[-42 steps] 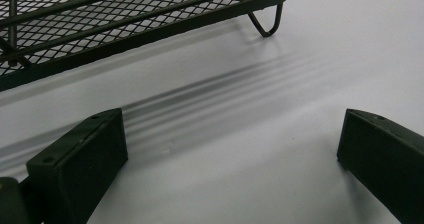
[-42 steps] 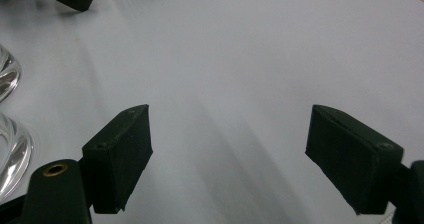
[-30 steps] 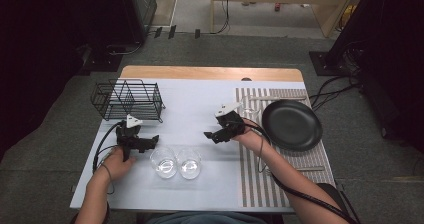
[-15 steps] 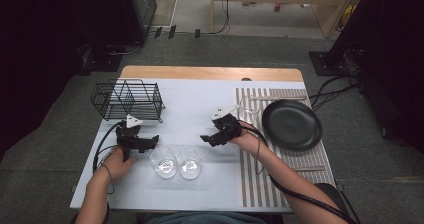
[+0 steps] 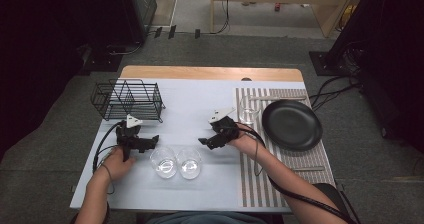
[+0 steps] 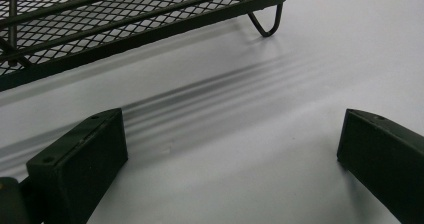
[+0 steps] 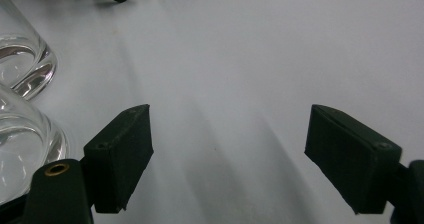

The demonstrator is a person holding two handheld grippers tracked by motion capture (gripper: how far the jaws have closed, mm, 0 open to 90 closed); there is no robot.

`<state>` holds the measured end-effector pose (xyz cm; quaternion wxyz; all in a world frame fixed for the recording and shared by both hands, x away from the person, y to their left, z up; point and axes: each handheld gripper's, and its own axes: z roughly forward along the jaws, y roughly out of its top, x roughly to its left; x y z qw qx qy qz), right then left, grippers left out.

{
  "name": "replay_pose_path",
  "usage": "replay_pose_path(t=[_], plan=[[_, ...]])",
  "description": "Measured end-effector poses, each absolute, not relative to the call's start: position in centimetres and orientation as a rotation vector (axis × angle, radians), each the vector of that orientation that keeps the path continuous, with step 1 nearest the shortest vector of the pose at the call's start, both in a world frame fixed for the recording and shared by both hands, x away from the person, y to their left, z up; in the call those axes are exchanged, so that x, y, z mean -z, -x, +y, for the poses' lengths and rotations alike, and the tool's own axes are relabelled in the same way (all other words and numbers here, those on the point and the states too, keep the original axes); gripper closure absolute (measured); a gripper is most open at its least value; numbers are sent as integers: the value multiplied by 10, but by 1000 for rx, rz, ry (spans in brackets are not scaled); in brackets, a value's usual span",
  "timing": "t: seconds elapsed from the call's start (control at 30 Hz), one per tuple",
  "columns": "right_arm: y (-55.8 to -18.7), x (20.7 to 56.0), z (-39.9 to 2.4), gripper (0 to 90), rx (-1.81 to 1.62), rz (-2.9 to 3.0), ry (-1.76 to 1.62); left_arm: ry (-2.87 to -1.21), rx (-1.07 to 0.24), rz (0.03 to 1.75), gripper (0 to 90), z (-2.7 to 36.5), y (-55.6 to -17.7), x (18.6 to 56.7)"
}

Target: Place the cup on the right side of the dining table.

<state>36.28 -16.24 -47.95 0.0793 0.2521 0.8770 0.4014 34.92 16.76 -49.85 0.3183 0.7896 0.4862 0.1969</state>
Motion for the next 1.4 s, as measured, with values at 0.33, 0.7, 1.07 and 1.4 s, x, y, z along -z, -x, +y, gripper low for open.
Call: replay_pose_path(t=[0.33, 0.7, 1.07, 1.4], plan=[[-362, 484, -160, 190, -1208, 2622, -757, -2077, -518, 1279, 0, 168, -349, 498], [-359, 493, -155, 191, -1183, 2664, -728, -2077, -518, 1279, 0, 168, -349, 498], [-357, 501, -151, 156, -1181, 2655, -691, -2077, -519, 1279, 0, 168, -349, 498], [-356, 501, -149, 144, -1158, 2657, -672, -2076, -519, 1279, 0, 168, -349, 499]])
